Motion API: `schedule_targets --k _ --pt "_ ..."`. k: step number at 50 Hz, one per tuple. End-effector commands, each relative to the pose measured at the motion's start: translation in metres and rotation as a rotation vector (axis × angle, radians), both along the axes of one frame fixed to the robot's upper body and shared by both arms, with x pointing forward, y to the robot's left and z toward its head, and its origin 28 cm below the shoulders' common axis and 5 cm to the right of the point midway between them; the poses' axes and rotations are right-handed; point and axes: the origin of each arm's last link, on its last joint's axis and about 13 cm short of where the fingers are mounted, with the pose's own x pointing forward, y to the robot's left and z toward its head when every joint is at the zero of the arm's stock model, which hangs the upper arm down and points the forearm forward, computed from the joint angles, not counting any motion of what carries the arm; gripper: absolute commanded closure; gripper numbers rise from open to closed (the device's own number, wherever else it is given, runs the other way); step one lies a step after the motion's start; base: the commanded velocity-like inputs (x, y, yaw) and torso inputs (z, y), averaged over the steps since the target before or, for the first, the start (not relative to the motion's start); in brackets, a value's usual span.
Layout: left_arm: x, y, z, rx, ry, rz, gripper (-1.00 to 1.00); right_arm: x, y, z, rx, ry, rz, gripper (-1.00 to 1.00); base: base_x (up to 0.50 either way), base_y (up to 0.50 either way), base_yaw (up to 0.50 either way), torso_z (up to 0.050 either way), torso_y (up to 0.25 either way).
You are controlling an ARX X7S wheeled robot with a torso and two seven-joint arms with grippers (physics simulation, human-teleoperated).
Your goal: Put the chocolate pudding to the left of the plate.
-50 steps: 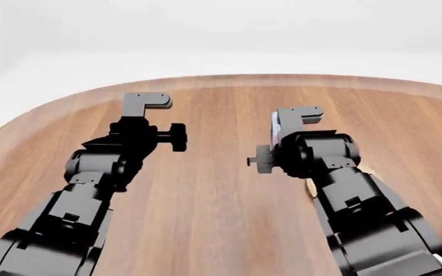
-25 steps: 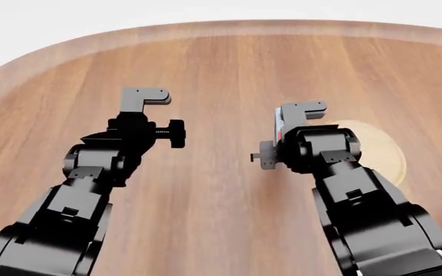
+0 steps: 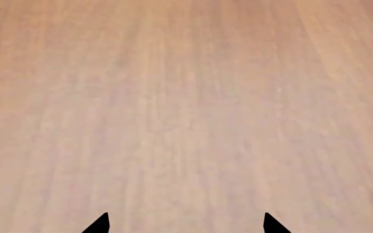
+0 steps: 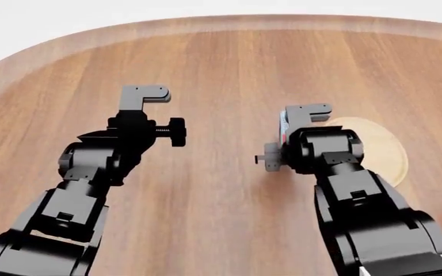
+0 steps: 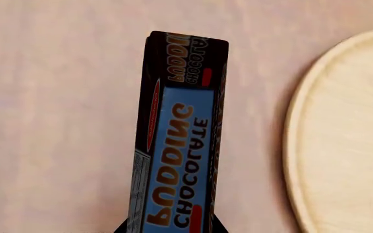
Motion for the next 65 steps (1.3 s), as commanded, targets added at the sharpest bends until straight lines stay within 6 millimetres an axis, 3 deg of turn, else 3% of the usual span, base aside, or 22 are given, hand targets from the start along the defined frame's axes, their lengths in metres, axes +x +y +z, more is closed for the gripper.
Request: schedule_targets --k 1,36,37,58,65 --pt "0.000 0.000 0.001 -0.005 0.002 0.000 -1.00 -0.001 -0.001 -0.004 -0.010 0.013 0.005 1.00 0.00 0.00 0.00 0.000 0.000" --pt "0.001 0.001 0.001 -0.002 0.013 0.005 -1.00 -0.007 0.000 -0.012 0.004 0.076 0.023 1.00 0.00 0.00 0.00 0.000 0.000" --pt "0.001 0.001 0.001 -0.002 0.013 0.005 -1.00 -0.007 -0.001 -0.012 0.004 0.077 0.023 -1.00 0.00 0.00 0.00 0.000 0.000" --pt "0.000 0.003 0.003 -0.018 0.001 0.006 -1.00 -0.003 -0.001 -0.005 0.015 0.033 0.012 -1.00 0.00 0.00 0.00 0.000 0.000" --pt "-0.003 0.004 0.005 -0.024 -0.003 0.002 -1.00 0.000 -0.001 0.001 0.004 0.001 -0.003 -1.00 0.00 0.00 0.00 -0.003 0.230"
